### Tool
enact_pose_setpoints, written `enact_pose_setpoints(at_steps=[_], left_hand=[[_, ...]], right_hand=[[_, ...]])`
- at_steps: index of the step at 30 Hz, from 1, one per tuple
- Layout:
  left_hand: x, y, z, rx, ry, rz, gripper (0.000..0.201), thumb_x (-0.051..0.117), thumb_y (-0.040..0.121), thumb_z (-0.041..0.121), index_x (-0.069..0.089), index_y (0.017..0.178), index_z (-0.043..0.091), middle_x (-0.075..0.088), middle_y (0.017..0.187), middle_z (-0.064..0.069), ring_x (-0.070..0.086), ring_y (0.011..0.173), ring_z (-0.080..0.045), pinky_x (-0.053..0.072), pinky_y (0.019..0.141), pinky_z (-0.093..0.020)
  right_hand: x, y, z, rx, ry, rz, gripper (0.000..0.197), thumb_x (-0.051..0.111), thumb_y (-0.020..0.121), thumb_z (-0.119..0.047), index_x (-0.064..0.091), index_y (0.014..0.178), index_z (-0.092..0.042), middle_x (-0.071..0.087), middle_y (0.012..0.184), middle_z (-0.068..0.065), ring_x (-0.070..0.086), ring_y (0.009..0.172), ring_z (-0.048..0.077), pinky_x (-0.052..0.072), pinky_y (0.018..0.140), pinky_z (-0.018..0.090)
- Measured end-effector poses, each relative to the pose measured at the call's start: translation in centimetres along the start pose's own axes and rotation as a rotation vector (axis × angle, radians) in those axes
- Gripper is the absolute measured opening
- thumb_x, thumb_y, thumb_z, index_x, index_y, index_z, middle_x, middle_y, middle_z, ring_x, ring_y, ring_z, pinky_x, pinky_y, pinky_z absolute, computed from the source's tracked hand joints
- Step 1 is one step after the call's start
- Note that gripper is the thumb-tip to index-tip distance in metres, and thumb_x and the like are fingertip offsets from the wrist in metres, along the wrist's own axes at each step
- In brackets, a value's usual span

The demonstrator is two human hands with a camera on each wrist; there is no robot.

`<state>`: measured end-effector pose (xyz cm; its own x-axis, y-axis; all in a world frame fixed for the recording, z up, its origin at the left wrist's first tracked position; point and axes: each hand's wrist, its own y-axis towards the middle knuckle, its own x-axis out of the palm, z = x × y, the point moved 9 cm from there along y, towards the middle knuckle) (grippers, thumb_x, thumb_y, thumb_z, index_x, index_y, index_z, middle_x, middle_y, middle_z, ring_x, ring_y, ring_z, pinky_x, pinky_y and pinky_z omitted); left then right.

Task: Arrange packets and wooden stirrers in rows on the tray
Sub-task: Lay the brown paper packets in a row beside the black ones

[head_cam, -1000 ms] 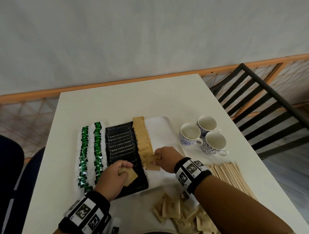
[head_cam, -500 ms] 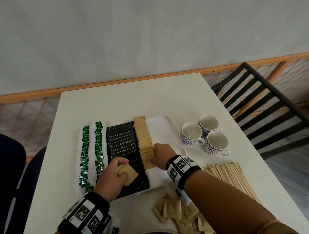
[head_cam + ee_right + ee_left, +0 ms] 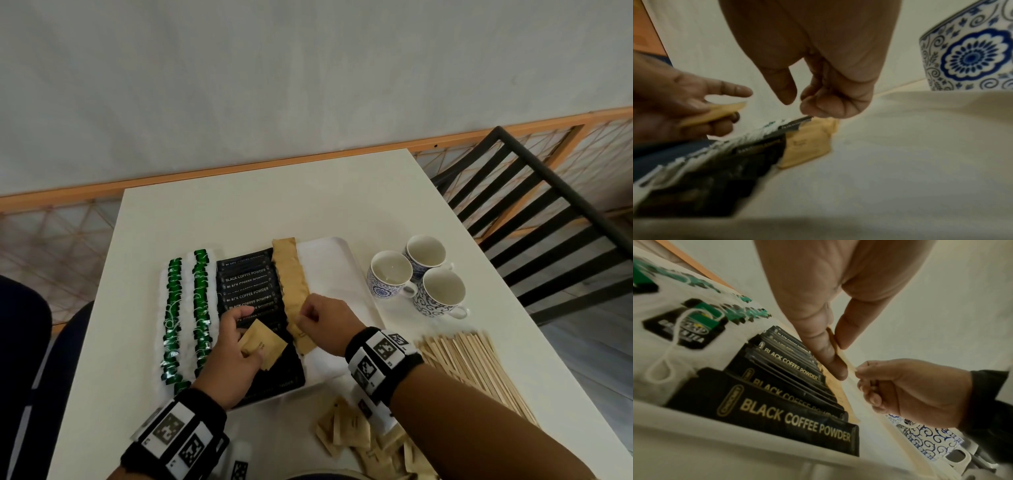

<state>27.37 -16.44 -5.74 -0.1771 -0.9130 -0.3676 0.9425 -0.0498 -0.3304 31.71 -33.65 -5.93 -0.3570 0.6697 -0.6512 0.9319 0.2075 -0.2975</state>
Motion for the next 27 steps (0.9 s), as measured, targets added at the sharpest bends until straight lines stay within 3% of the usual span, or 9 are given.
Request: enact_pose_setpoints(at_steps=[2, 5, 8, 10, 13, 16, 19, 22, 27], left_hand=[[0.4, 0.0, 0.4, 0.022, 0.011, -0.026, 0.067, 0.064, 0.084, -0.001, 0.034, 0.11, 0.052, 0.064, 0.102, -0.008, 0.067, 0.082, -0.018, 0.057, 0.073, -0.036], [1.0, 0.0, 0.5, 0.014, -0.001, -0.051, 0.065, 0.068, 0.083, 0.002, 0.034, 0.112, 0.049, 0.06, 0.106, -0.01, 0.067, 0.085, -0.02, 0.055, 0.069, -0.028], [1.5, -0.1, 0.6, -0.001, -0.043, -0.042, 0.062, 0.068, 0.081, -0.004, 0.04, 0.116, 0.04, 0.062, 0.103, -0.007, 0.067, 0.088, -0.018, 0.055, 0.071, -0.026], [1.5, -0.2, 0.6, -0.012, -0.041, -0.032, 0.057, 0.069, 0.079, -0.007, 0.045, 0.114, 0.031, 0.065, 0.1, -0.004, 0.067, 0.089, -0.016, 0.055, 0.069, -0.024], [1.9, -0.2, 0.4, -0.007, 0.081, -0.068, 0.059, 0.078, 0.071, 0.001, 0.048, 0.107, 0.037, 0.069, 0.086, -0.006, 0.069, 0.082, -0.02, 0.057, 0.073, -0.034], [2.5, -0.7, 0.5, -0.011, 0.195, -0.112, 0.058, 0.082, 0.068, 0.01, 0.049, 0.106, 0.039, 0.067, 0.074, -0.007, 0.066, 0.073, -0.018, 0.055, 0.07, -0.032], [2.2, -0.8, 0.4, -0.015, 0.221, -0.074, 0.048, 0.078, 0.076, 0.01, 0.051, 0.109, 0.033, 0.068, 0.074, -0.005, 0.067, 0.069, -0.016, 0.055, 0.068, -0.031], [1.5, -0.7, 0.4, -0.02, 0.269, -0.016, 0.034, 0.07, 0.084, 0.011, 0.054, 0.108, 0.028, 0.064, 0.075, -0.001, 0.065, 0.066, -0.014, 0.049, 0.062, -0.023], [1.4, 0.0, 2.2, 0.09, 0.501, 0.026, 0.012, 0.061, 0.09, 0.02, 0.059, 0.095, 0.032, 0.058, 0.086, 0.009, 0.056, 0.078, -0.006, 0.04, 0.068, -0.018]], right_hand=[[1.0, -0.8, -0.9, -0.028, 0.082, -0.128, 0.018, 0.06, 0.091, -0.039, 0.06, 0.087, -0.021, 0.066, 0.084, -0.002, 0.061, 0.076, 0.013, 0.05, 0.076, 0.027], [2.5, -1.9, -1.2, -0.026, 0.128, -0.259, 0.016, 0.069, 0.085, -0.04, 0.06, 0.077, -0.029, 0.064, 0.07, -0.009, 0.062, 0.068, 0.007, 0.05, 0.074, 0.024], [2.4, -2.1, -0.6, -0.018, 0.083, -0.243, 0.029, 0.071, 0.083, -0.034, 0.051, 0.065, -0.025, 0.059, 0.064, -0.008, 0.065, 0.074, 0.014, 0.049, 0.074, 0.028], [2.5, -2.3, -0.3, -0.014, 0.084, -0.262, 0.034, 0.073, 0.082, -0.034, 0.047, 0.062, -0.025, 0.056, 0.062, -0.009, 0.062, 0.069, 0.012, 0.046, 0.07, 0.026], [2.6, -2.5, -0.2, -0.055, 0.019, -0.244, 0.036, 0.073, 0.081, -0.041, 0.046, 0.062, -0.025, 0.047, 0.062, -0.007, 0.045, 0.061, 0.008, 0.037, 0.061, 0.024], [2.7, -2.5, 0.4, -0.056, -0.062, -0.246, 0.038, 0.072, 0.082, -0.041, 0.047, 0.062, -0.019, 0.043, 0.062, -0.003, 0.04, 0.06, 0.012, 0.032, 0.057, 0.025], [1.6, -1.9, 2.0, 0.014, -0.168, -0.2, 0.042, 0.07, 0.083, -0.039, 0.042, 0.06, -0.02, 0.043, 0.063, -0.004, 0.044, 0.069, 0.017, 0.033, 0.057, 0.025], [0.7, -1.3, 3.5, 0.084, -0.232, -0.165, 0.042, 0.07, 0.084, -0.037, 0.042, 0.059, -0.018, 0.044, 0.063, -0.004, 0.048, 0.073, 0.018, 0.036, 0.063, 0.025], [0.8, -0.7, 3.7, 0.11, -0.248, -0.169, 0.042, 0.069, 0.085, -0.036, 0.042, 0.059, -0.018, 0.044, 0.064, -0.004, 0.049, 0.075, 0.019, 0.036, 0.067, 0.025]])
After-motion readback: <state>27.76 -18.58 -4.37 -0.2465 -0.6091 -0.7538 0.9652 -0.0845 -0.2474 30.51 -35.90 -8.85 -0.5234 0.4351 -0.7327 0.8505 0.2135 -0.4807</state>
